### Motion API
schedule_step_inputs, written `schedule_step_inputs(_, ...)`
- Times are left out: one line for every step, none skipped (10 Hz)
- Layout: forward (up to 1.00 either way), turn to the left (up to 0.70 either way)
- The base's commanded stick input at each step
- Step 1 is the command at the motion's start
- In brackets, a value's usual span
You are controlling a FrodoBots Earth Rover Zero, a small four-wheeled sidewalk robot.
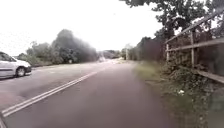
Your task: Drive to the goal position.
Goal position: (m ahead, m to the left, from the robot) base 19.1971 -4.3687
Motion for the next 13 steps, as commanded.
schedule_step_inputs(-1.00, -0.40)
schedule_step_inputs(-1.00, -0.40)
schedule_step_inputs(-1.00, -0.40)
schedule_step_inputs(-1.00, -0.40)
schedule_step_inputs(-1.00, -0.40)
schedule_step_inputs(-1.00, -0.40)
schedule_step_inputs(-1.00, -0.40)
schedule_step_inputs(-1.00, -0.39)
schedule_step_inputs(-1.00, -0.38)
schedule_step_inputs(-1.00, -0.40)
schedule_step_inputs(-1.00, -0.40)
schedule_step_inputs(-1.00, -0.40)
schedule_step_inputs(-1.00, -0.40)
